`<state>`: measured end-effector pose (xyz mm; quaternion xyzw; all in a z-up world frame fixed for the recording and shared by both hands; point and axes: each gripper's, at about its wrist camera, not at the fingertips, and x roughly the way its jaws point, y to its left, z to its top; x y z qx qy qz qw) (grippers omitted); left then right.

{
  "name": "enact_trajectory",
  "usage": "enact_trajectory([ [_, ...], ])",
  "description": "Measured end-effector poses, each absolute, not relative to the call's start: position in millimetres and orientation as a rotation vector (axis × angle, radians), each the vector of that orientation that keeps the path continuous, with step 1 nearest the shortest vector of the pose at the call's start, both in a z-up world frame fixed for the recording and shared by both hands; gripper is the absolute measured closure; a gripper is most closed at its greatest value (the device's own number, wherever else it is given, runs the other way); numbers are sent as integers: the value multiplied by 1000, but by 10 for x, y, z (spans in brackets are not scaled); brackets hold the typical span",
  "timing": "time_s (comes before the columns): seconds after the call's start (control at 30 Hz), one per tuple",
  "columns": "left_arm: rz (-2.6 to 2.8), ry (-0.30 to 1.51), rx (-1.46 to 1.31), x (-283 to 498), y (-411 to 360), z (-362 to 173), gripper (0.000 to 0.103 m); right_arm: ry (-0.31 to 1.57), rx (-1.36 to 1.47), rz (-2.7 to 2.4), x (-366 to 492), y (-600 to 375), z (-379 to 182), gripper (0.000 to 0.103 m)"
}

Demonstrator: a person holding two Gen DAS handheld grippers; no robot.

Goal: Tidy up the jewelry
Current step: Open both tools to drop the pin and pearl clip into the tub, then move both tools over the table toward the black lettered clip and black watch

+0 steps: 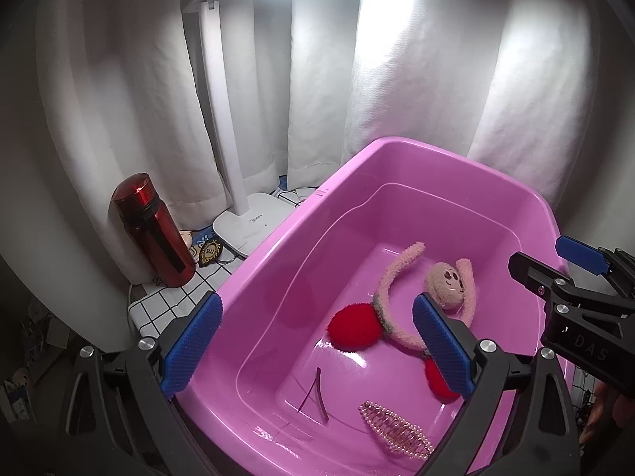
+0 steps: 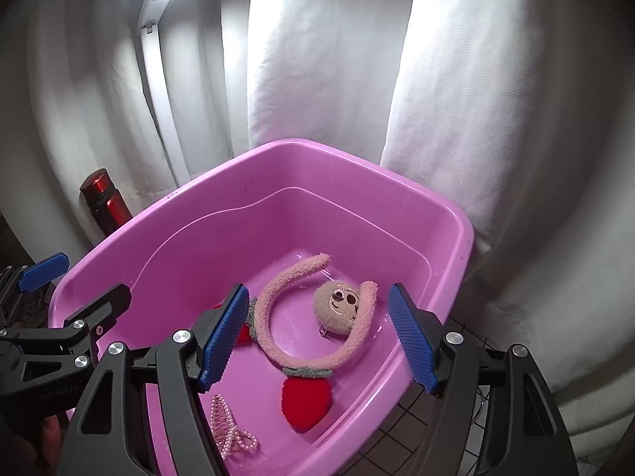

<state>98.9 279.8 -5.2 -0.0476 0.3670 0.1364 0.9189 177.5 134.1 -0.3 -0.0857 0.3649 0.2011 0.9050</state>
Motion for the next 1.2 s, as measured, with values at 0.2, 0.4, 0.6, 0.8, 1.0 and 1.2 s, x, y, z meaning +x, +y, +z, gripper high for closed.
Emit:
enact_trajectory([
  [0.2,274,739,-97,908,2779,-6,8,747,-159,422,1698,1294,36,34],
  [0.4,244,726,-107,802,2710,41,7,723,-118,430,1519,1178,113,34],
  [0.6,199,705,-114,681,2535,115,6,701,-57,406,1302,891,165,31],
  [0.8,127,679,-123,542,2240,236,6,692,23,339,998,350,156,30],
  [1.0,39,653,-132,384,1842,346,6,688,56,213,592,-368,88,30],
  [1.2,-43,649,-129,267,1392,328,6,699,81,94,157,-1113,1,30],
])
